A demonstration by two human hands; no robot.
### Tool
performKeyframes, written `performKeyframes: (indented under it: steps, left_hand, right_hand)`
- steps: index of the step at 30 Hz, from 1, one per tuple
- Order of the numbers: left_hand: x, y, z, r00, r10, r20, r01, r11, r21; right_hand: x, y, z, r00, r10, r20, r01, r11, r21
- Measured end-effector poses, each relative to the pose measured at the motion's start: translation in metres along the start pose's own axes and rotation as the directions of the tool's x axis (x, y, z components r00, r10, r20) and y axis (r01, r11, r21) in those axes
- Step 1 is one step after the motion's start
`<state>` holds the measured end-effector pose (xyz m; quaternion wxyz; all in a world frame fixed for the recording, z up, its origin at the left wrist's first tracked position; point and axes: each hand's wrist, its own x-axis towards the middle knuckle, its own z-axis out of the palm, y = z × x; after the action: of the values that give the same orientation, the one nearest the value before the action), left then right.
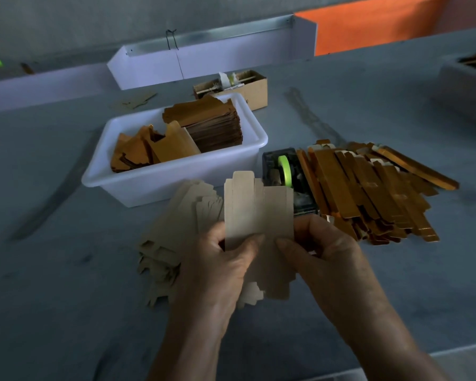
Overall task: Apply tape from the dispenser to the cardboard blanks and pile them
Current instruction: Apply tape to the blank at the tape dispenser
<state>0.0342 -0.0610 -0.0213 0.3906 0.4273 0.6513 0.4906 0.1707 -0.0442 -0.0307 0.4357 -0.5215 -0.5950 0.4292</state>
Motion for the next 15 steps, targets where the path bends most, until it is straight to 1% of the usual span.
performKeyframes:
  steps: [3, 6, 7, 9, 10, 12, 14, 15]
  left_hand:
    - [0.001, -0.002, 0.002, 1.0, -0.006, -0.015, 0.005, 0.999, -0.045]
    - [0.0, -0.005, 0.005, 0.998, 0.037, -0.051, -0.038, 0.999, -0.007]
    - [0.0, -0.006, 0.007, 0.995, 0.065, -0.071, -0.064, 0.998, 0.018]
    - [-0.001, -0.009, 0.012, 0.989, 0.104, -0.106, -0.1, 0.994, 0.039]
    - [0.0, -0.009, 0.014, 0.988, 0.108, -0.112, -0.105, 0.994, 0.031]
    - [-0.001, -0.008, 0.017, 0.991, 0.101, -0.091, -0.101, 0.995, 0.004]
    - [0.0, -0.005, 0.013, 0.996, 0.074, -0.051, -0.076, 0.996, -0.037]
    - [0.0, -0.003, 0.01, 0.999, 0.054, -0.007, -0.054, 0.996, -0.067]
  right_hand:
    - [-0.001, -0.002, -0.001, 1.0, -0.026, -0.006, 0.026, 0.996, -0.08]
    - [-0.001, -0.004, 0.0, 1.0, -0.019, -0.017, 0.017, 0.993, -0.119]
    - [-0.002, -0.005, 0.001, 0.998, -0.049, -0.039, 0.042, 0.984, -0.175]
    - [-0.005, -0.009, 0.005, 0.982, -0.171, -0.08, 0.138, 0.941, -0.309]
    - [-0.006, -0.012, 0.008, 0.972, -0.219, -0.08, 0.18, 0.921, -0.344]
    - [-0.01, -0.016, 0.012, 0.963, -0.264, -0.06, 0.23, 0.913, -0.338]
    - [-0.012, -0.02, 0.013, 0.964, -0.261, -0.049, 0.239, 0.933, -0.269]
    - [-0.013, -0.02, 0.013, 0.966, -0.254, -0.046, 0.236, 0.941, -0.242]
